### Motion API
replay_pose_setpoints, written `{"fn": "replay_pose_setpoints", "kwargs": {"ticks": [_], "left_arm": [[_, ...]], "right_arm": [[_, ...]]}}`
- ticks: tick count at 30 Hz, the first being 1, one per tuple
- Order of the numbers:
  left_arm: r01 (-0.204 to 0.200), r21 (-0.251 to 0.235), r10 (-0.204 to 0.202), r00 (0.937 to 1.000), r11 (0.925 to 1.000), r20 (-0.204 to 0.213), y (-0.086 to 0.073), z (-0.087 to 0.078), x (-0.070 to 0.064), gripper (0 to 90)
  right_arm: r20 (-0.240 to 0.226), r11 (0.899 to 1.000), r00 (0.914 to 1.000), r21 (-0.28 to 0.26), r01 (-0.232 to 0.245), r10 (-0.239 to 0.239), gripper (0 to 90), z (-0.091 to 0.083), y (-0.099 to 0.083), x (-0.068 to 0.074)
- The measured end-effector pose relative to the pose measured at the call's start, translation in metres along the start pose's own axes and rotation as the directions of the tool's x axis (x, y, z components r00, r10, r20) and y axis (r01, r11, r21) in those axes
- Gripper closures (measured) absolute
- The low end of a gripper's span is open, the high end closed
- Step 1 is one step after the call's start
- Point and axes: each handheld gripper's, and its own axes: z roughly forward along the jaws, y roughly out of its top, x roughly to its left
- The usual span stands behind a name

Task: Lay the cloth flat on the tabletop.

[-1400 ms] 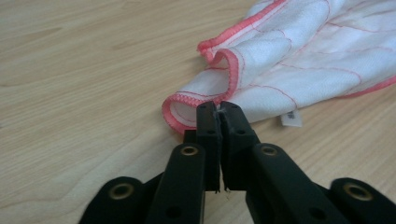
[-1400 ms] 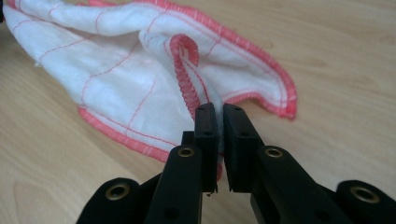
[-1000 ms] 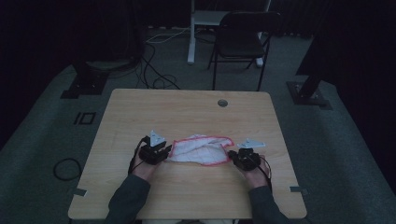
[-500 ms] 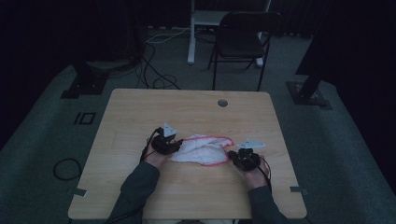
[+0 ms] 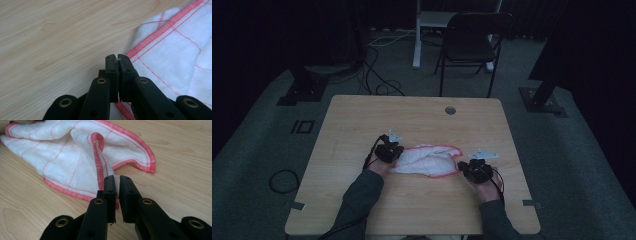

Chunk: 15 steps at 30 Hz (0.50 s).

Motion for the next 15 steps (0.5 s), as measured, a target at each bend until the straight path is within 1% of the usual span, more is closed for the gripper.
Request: {"fn": "replay_pose_setpoints", "kwargs": {"ticks": [5,11,13,15], "left_arm": [[0.047,-0.006,-0.047,0.9982,0.9989,-0.037,-0.002,-0.004,0.013,88.7],[0.091,-0.013,-0.092,0.9929,0.9957,-0.076,-0.004,-0.008,0.027,88.7],[0.101,-0.012,-0.102,0.9912,0.9948,-0.084,-0.005,-0.009,0.031,88.7],[0.106,-0.013,-0.107,0.9899,0.9943,-0.093,-0.006,-0.009,0.033,88.6]], "right_arm": [[0.008,1.000,1.0000,0.001,-0.003,0.003,86.0,-0.003,-0.004,-0.003],[0.008,1.000,1.0000,0.010,-0.004,0.004,89.0,-0.005,-0.009,-0.005],[0.007,1.000,1.0000,0.009,-0.005,0.005,87.7,-0.005,-0.009,-0.005],[0.011,1.000,0.9998,-0.008,-0.016,0.016,83.1,-0.006,-0.008,-0.004]]}}
